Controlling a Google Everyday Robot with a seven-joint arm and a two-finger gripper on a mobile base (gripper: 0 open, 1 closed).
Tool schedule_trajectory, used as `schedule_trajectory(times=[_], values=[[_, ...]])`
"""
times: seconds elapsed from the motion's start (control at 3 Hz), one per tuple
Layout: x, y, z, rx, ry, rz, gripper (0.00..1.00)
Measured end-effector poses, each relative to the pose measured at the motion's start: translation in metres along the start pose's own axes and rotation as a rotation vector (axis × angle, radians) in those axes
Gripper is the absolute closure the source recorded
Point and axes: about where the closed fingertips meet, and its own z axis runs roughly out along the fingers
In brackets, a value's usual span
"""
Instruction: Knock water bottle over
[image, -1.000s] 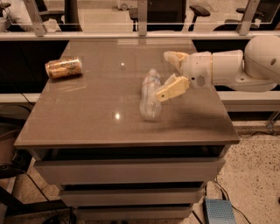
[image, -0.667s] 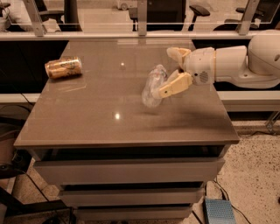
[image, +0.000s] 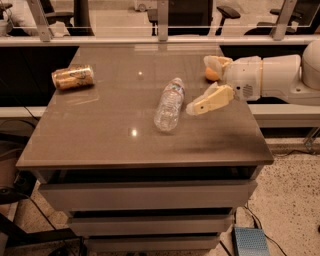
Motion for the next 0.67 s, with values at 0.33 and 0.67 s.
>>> schedule_trajectory(times=[0.33, 0.67], values=[[0.0045, 0.0043, -0.0483, 0.001, -0.009, 0.000, 0.00], [0.0024, 0.0120, -0.0491, -0.031, -0.010, -0.004, 0.00]])
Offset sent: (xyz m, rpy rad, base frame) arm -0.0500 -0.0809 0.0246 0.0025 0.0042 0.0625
